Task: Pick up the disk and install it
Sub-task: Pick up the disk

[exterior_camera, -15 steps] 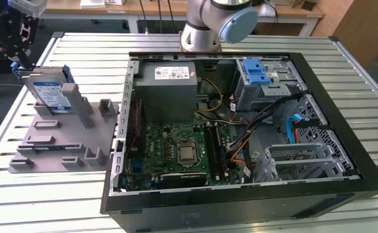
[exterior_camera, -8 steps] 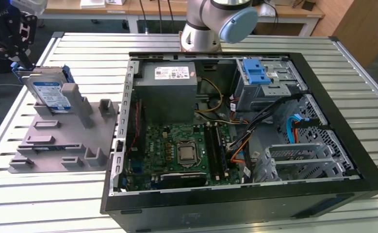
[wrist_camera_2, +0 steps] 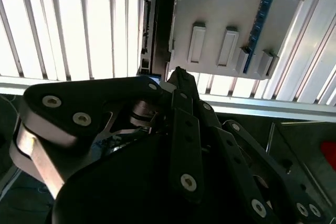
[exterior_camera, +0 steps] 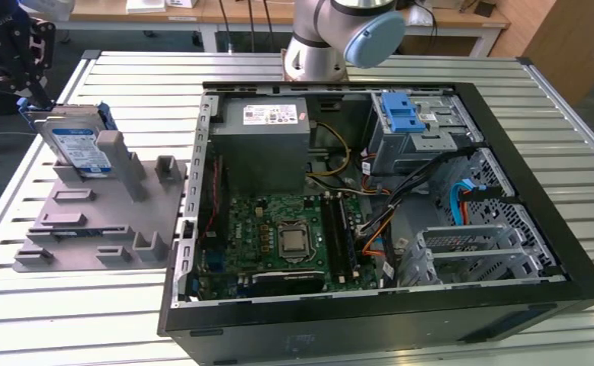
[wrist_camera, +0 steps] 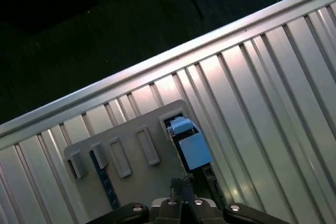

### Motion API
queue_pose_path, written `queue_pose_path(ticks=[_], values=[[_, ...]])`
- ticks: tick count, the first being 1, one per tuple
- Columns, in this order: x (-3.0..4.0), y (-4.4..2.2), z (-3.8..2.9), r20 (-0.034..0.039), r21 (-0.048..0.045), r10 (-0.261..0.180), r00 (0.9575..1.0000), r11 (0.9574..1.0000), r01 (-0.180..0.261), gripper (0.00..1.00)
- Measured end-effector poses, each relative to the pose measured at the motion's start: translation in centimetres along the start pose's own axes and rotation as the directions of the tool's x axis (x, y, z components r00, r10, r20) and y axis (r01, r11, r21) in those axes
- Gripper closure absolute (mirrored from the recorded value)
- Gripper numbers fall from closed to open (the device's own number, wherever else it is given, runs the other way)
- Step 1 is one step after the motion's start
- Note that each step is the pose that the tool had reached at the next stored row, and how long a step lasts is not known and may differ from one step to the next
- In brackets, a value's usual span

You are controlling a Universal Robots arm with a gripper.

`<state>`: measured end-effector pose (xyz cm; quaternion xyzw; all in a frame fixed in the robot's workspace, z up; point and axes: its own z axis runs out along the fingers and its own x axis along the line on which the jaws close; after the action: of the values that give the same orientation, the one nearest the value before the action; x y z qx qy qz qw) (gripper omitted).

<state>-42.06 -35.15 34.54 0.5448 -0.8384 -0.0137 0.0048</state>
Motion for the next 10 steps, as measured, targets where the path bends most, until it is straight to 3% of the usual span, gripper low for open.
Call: queue_pose_path(ticks=[5, 7, 10], values=[[0.00, 0.00, 0.01, -0.0020, -0.0006, -0.070, 0.9975, 0.9975, 0.070, 0.89], [0.00, 0.00, 0.01, -0.0022, -0.0007, -0.074, 0.9973, 0.9973, 0.074, 0.89], [0.00, 0.00, 0.02, -0.0031, -0.0010, -0.114, 0.9935, 0.9935, 0.114, 0.89]])
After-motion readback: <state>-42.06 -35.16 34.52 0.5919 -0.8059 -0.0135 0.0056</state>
